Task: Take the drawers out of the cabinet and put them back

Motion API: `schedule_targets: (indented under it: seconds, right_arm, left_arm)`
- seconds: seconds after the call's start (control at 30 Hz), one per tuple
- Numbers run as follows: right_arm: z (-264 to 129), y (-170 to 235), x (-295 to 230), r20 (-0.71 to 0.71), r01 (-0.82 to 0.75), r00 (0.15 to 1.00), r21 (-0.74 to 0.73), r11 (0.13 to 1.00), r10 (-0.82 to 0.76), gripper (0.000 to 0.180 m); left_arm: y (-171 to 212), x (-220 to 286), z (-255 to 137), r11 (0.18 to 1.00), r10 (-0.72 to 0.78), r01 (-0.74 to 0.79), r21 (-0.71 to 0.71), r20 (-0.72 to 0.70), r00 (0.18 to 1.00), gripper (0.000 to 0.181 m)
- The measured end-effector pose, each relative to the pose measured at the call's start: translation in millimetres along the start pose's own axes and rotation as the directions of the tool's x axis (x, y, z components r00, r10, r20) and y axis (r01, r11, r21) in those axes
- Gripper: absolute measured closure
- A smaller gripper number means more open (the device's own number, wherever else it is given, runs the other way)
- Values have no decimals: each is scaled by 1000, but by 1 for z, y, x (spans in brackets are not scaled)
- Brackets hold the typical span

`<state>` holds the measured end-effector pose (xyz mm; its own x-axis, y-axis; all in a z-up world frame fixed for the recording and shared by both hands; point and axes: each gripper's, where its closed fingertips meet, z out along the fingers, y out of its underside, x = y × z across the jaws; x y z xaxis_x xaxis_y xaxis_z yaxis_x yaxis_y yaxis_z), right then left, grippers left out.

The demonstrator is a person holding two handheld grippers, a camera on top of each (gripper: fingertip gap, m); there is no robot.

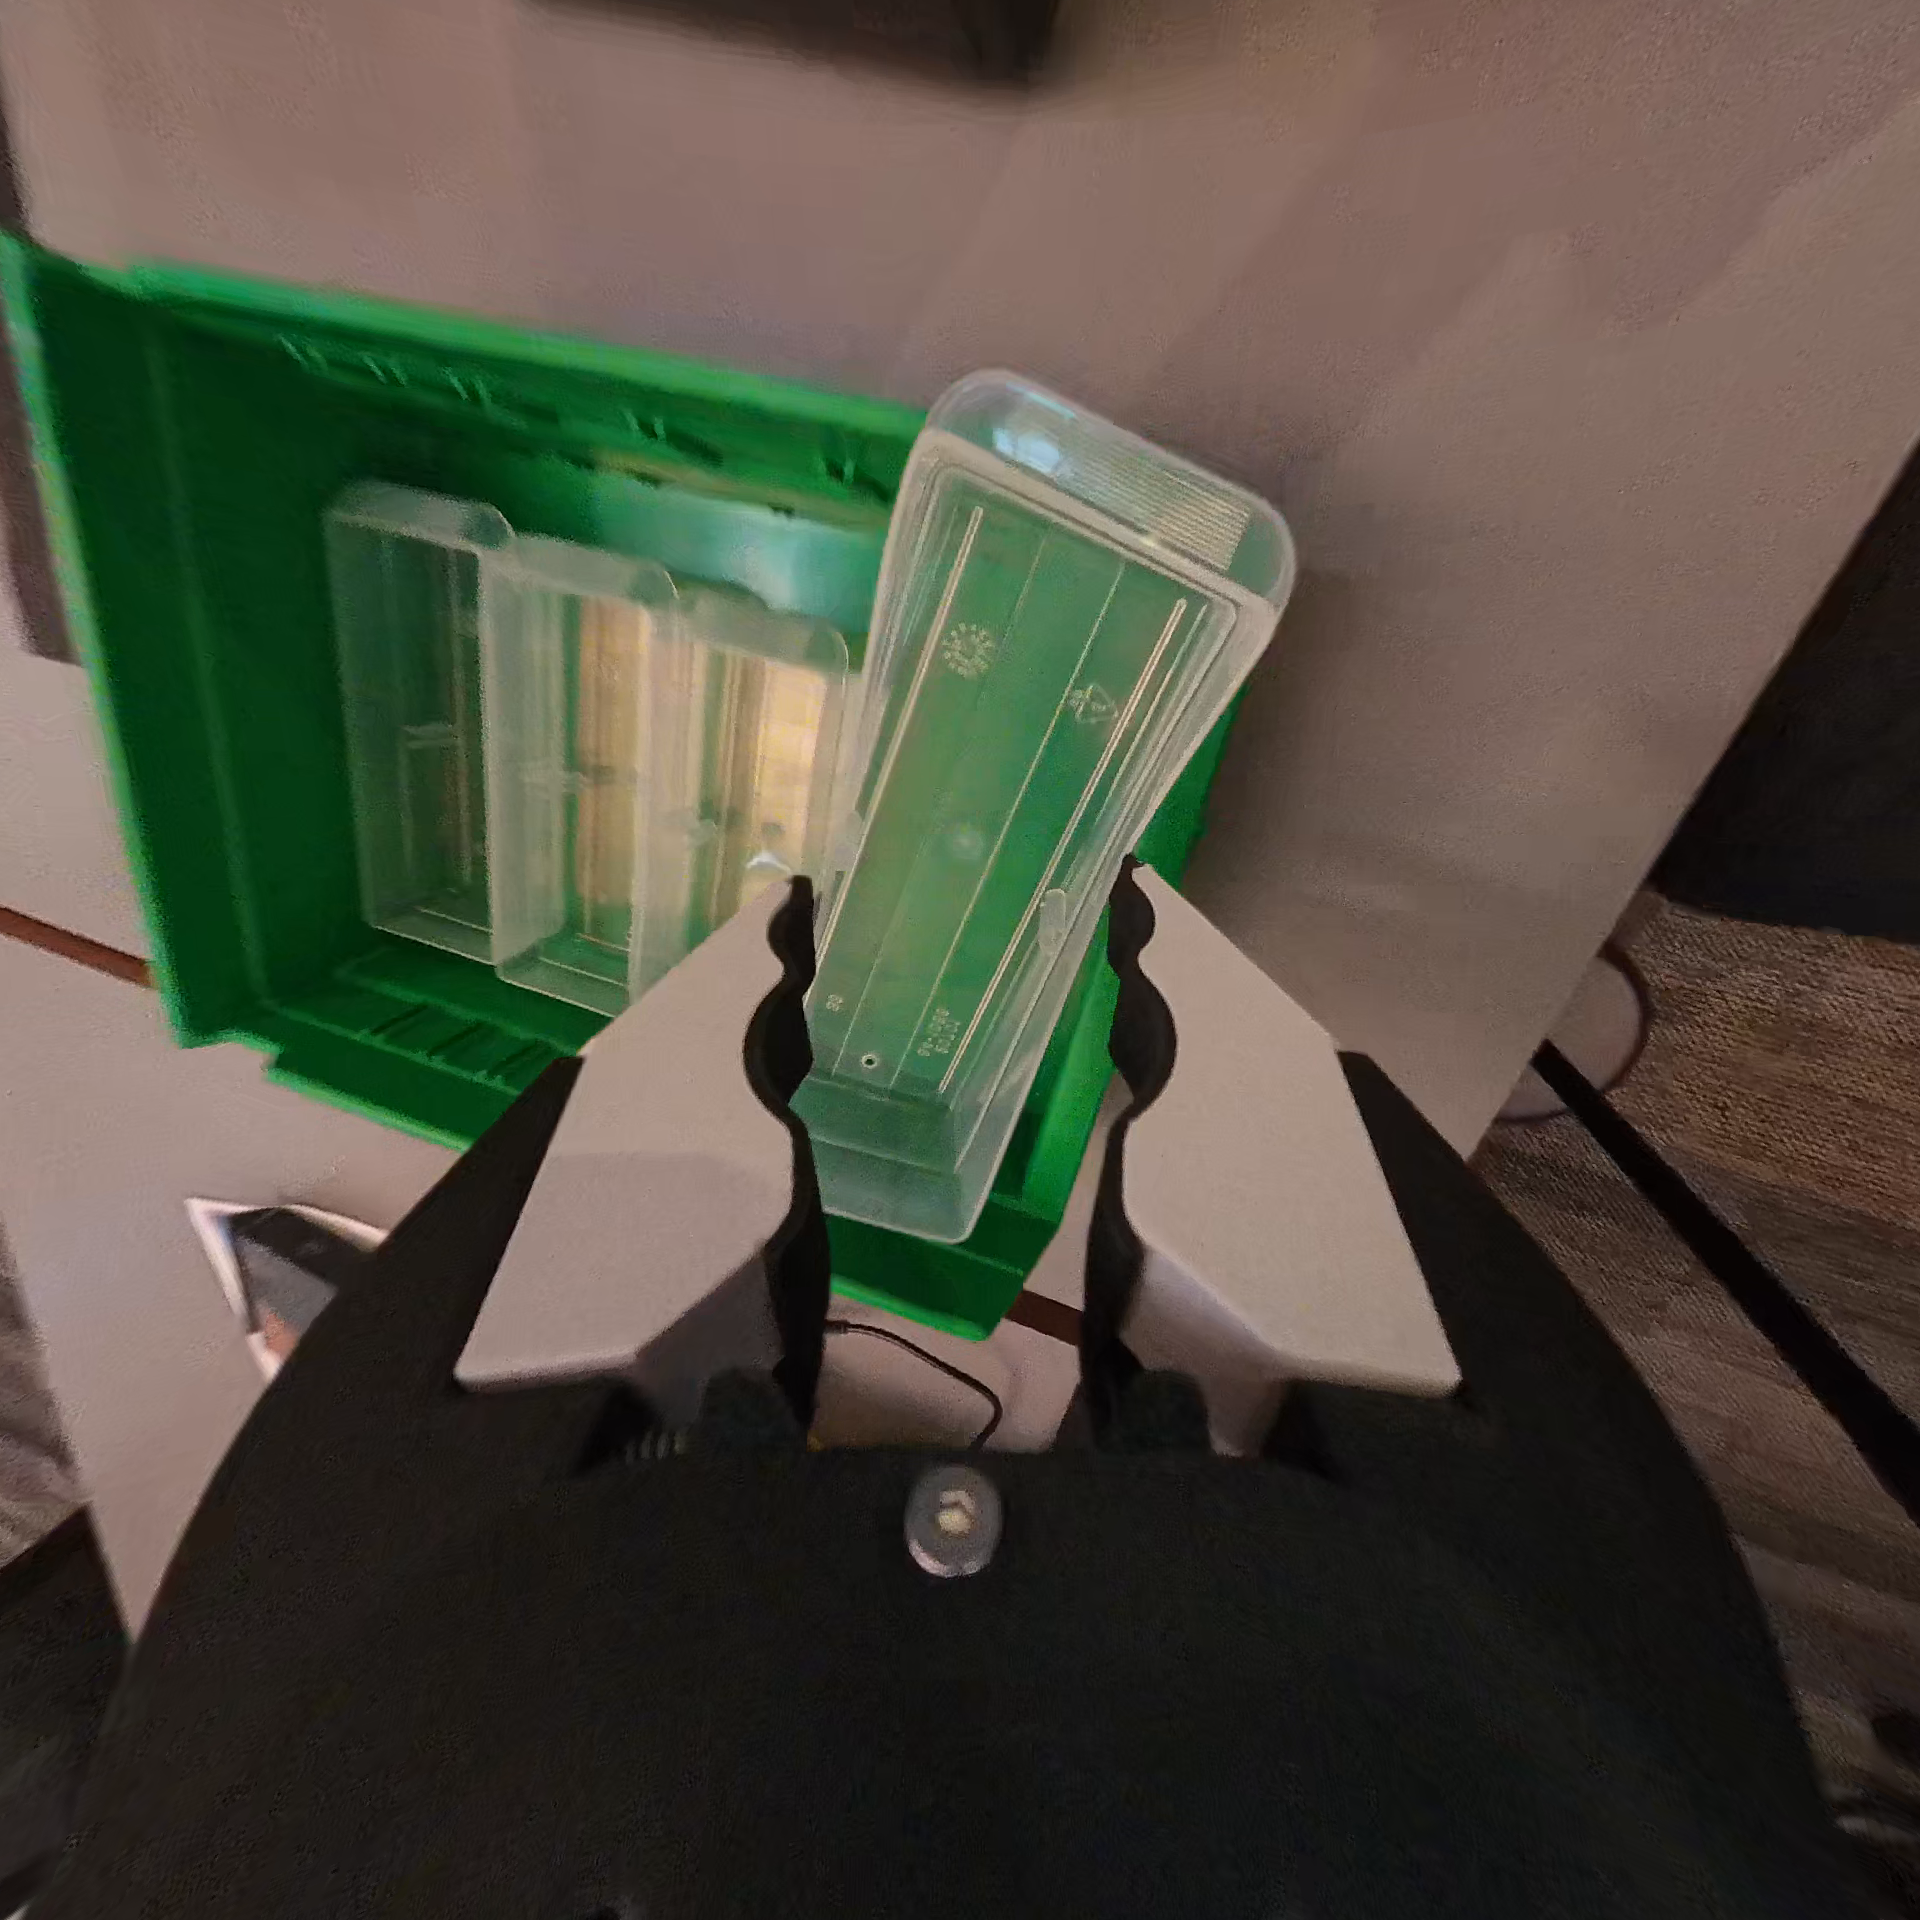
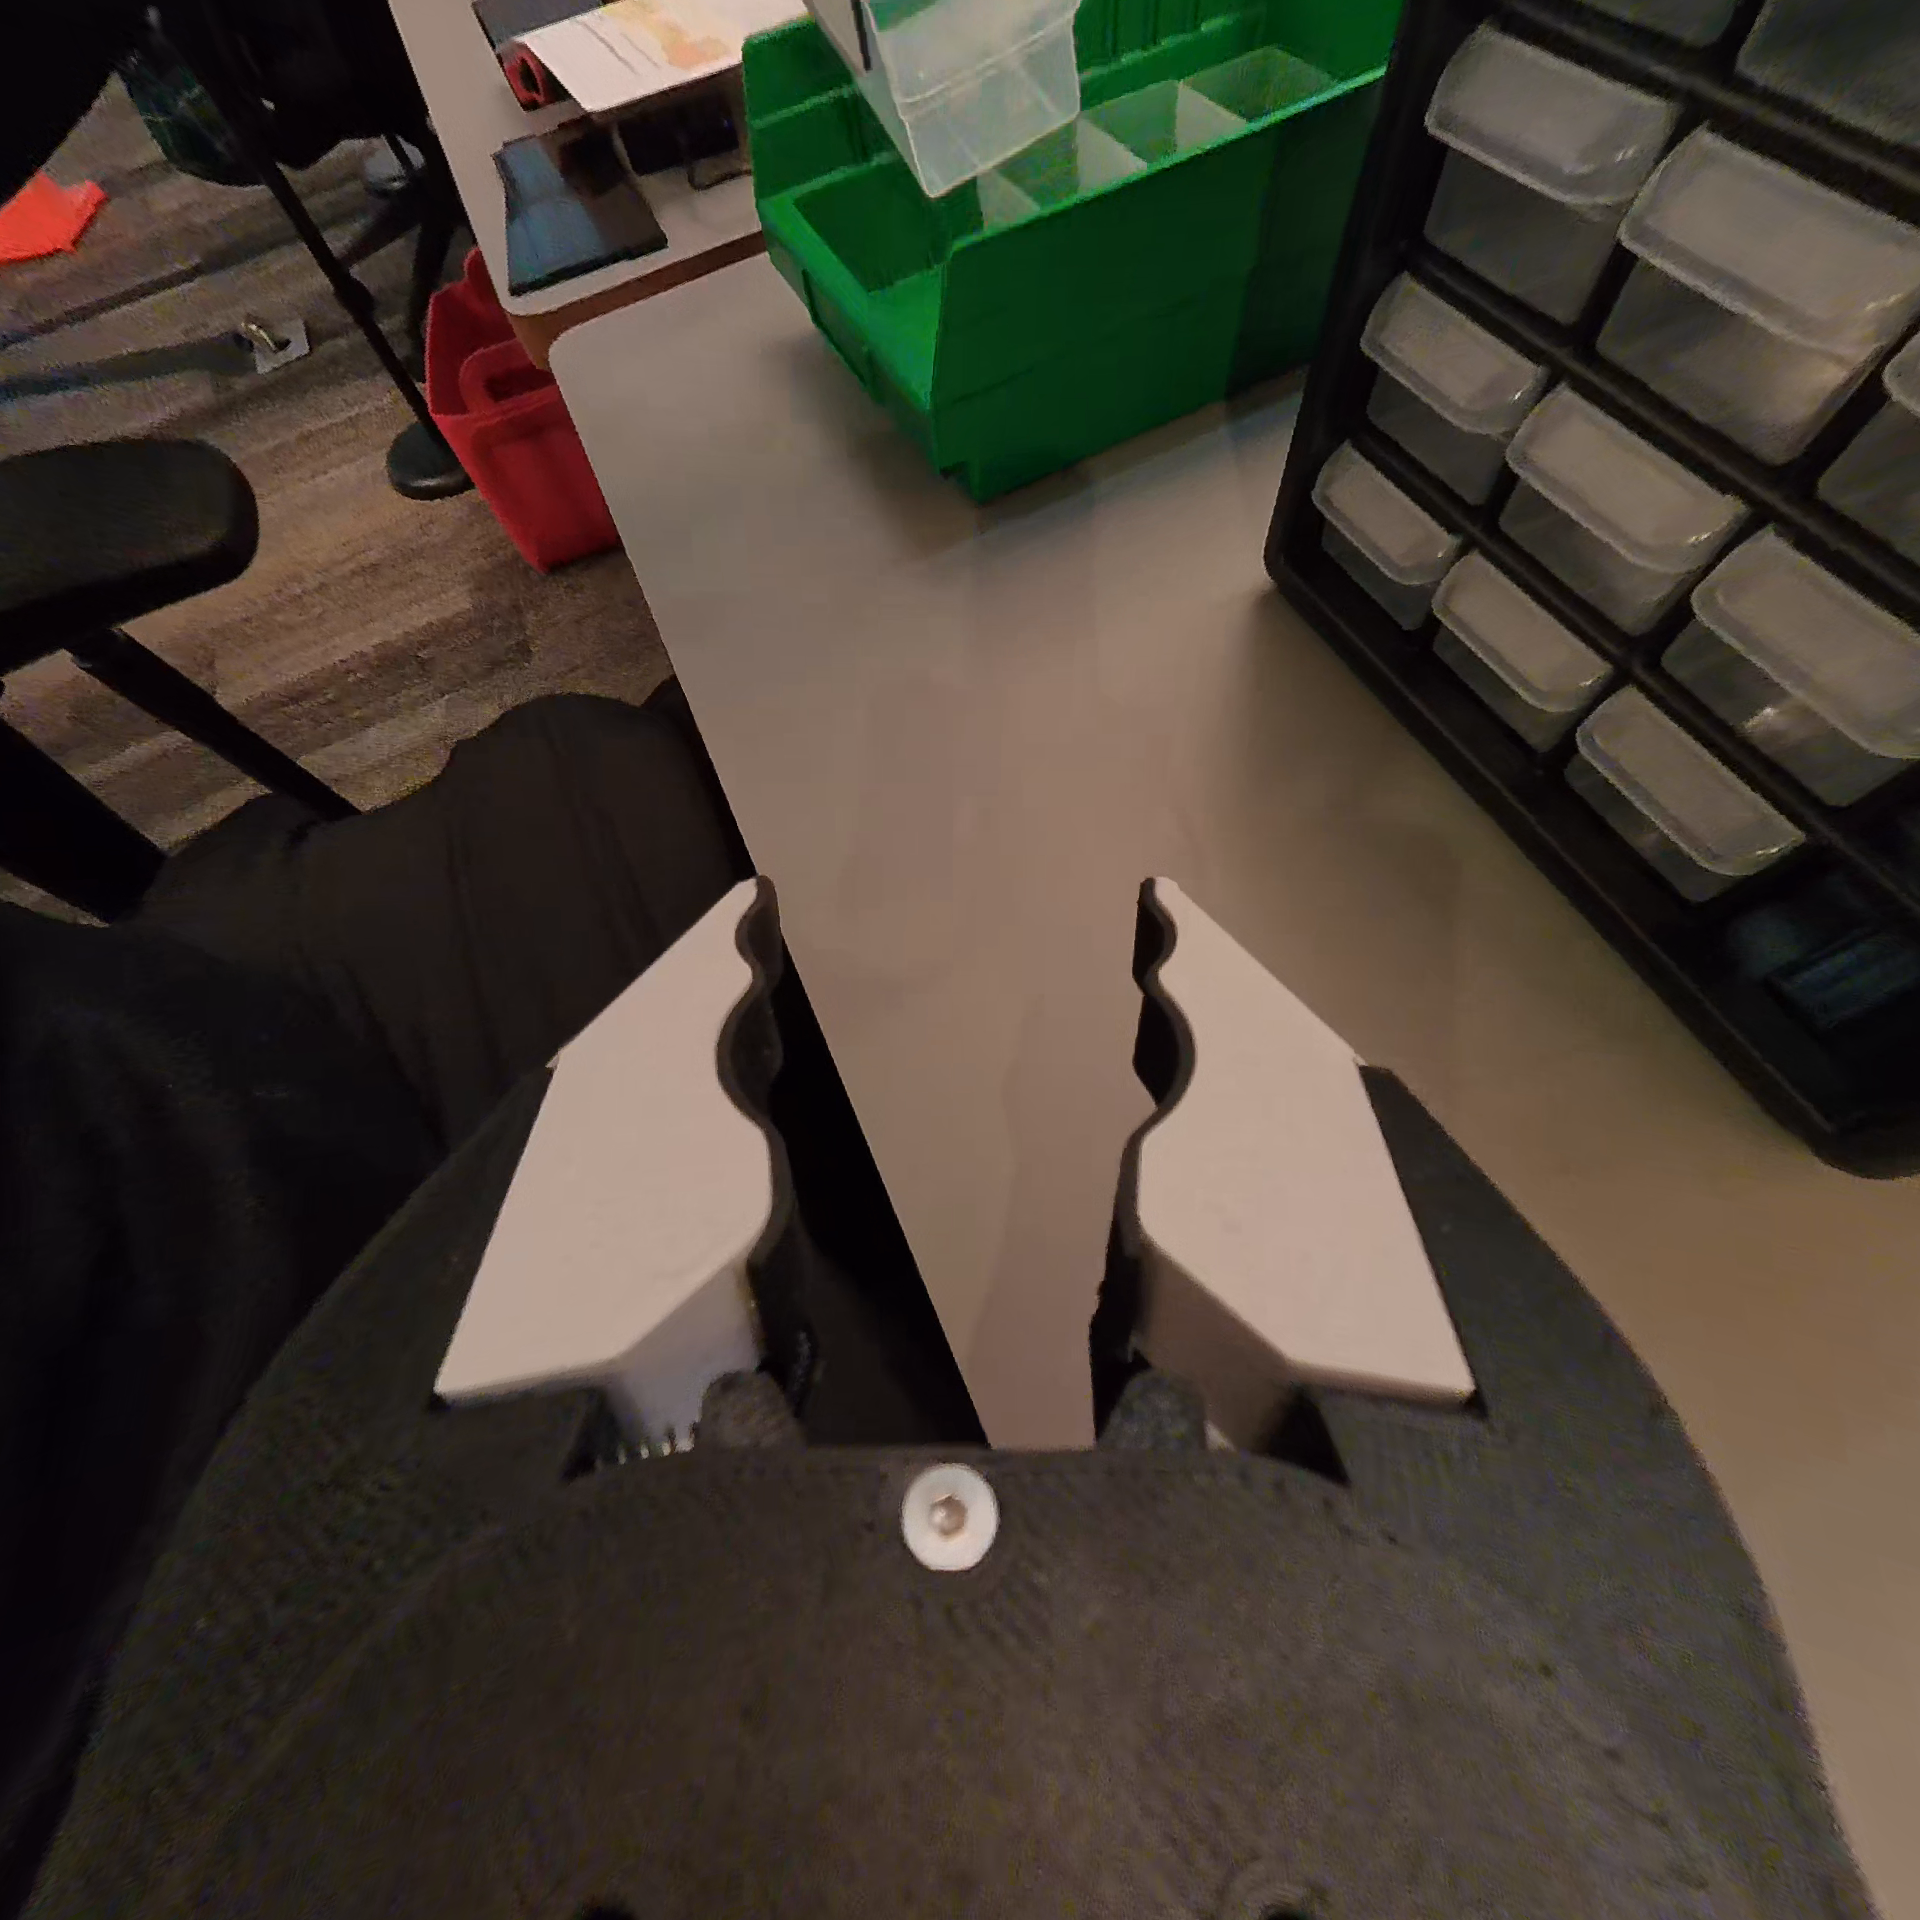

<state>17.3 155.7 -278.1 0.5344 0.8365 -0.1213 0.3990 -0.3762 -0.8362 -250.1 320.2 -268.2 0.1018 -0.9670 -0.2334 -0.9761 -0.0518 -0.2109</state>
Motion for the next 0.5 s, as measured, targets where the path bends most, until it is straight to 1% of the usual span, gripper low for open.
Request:
schedule_targets:
  seconds: [0.03,0.13,0.23,0.3,0.37,0.43,0.5]
  right_arm:
    - [-2,-2,0,-4,4,1000,9,1000,-4,111]
    - [-8,-10,3,-27,29,999,32,999,-28,109]
    - [-20,-16,8,-53,57,997,59,997,-54,105]
    - [-28,-17,16,-80,68,995,65,996,-62,102]
    - [-32,-12,24,-95,56,994,55,997,-51,93]
    - [-30,-1,31,-96,31,995,26,999,-28,87]
    - [-22,17,38,-100,19,995,-39,999,-23,81]
  left_arm:
    - [-12,3,-11,1000,11,-11,9,25,1000,125]
    - [-65,30,-35,994,80,-84,63,66,995,125]
    - [-125,74,-33,982,157,-161,97,50,986,125]
    - [-162,105,-18,974,191,-191,122,5,981,125]
    - [-191,131,6,970,203,-191,148,-68,977,125]
    - [-211,143,35,969,213,-197,151,-99,972,125]
    - [-225,154,61,962,248,-229,150,-125,961,125]
